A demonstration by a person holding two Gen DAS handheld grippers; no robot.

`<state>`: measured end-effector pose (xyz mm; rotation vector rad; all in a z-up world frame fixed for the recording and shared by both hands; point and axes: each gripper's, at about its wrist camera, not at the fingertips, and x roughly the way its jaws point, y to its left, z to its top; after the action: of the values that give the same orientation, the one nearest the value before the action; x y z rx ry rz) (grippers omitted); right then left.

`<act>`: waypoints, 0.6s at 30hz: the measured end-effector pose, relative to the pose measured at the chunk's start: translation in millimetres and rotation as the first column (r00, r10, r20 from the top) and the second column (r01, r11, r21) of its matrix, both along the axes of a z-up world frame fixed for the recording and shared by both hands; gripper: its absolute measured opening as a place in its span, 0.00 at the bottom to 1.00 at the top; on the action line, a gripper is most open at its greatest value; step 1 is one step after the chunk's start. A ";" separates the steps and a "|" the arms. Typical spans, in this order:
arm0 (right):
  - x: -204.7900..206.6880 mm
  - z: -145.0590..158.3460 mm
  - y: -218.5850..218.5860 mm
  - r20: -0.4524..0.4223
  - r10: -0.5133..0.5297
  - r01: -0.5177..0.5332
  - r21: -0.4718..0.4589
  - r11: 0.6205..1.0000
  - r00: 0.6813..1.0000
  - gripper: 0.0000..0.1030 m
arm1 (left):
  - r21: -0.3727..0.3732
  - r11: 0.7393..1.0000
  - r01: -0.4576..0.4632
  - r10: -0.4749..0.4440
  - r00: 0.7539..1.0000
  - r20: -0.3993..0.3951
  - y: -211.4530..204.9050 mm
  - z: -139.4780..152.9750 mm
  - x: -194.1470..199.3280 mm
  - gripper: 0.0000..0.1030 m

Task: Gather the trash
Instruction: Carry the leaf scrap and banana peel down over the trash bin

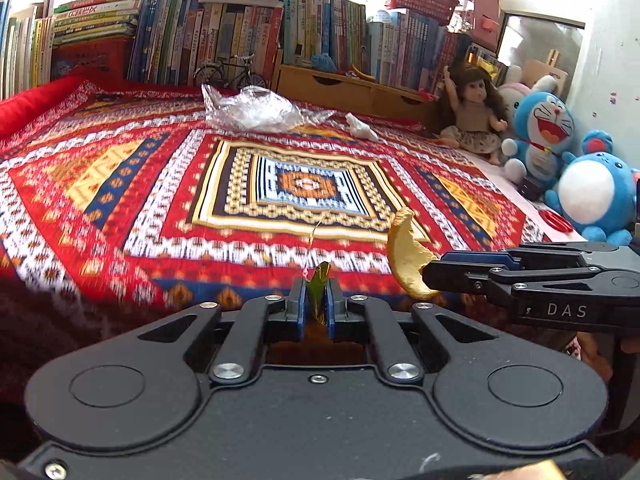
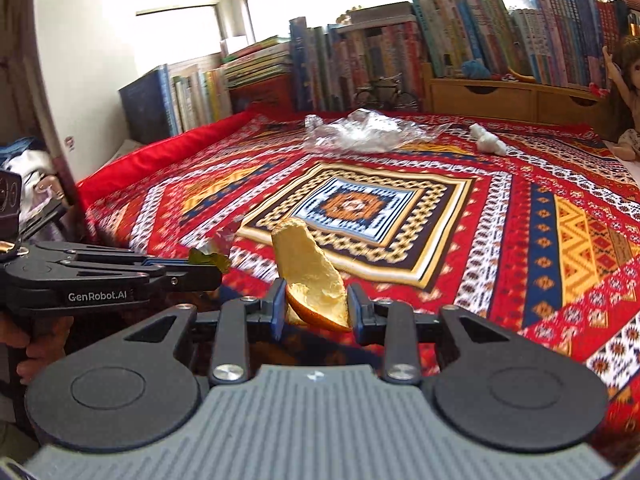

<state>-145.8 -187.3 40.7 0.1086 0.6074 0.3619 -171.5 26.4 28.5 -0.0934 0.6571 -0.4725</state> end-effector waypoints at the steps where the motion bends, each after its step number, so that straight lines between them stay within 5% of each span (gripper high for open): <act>1: -6.6 -1.7 2.5 -0.004 0.009 -0.009 0.004 1.000 1.000 0.36 | -0.007 1.000 0.000 0.000 1.000 -0.015 2.6 -2.7 -6.9 0.09; 7: -43.3 -22.7 17.0 -0.027 0.039 -0.039 0.028 0.999 0.999 0.36 | 0.001 1.000 -0.008 0.008 0.997 -0.081 11.7 -28.9 -42.9 0.09; 13: -65.3 -57.9 31.5 -0.115 0.063 -0.061 0.025 0.998 0.991 0.36 | -0.027 0.999 -0.042 0.033 0.966 -0.255 19.5 -76.4 -48.4 0.09; 18: -70.8 -97.7 42.8 -0.208 0.052 -0.050 0.017 0.999 0.977 0.37 | 0.064 0.995 -0.073 0.090 0.940 -0.329 15.7 -116.5 -43.7 0.09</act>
<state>-216.6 -144.5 -57.0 0.1435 0.8166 0.4066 -215.2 42.1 -87.9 -0.1537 0.9922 -0.3622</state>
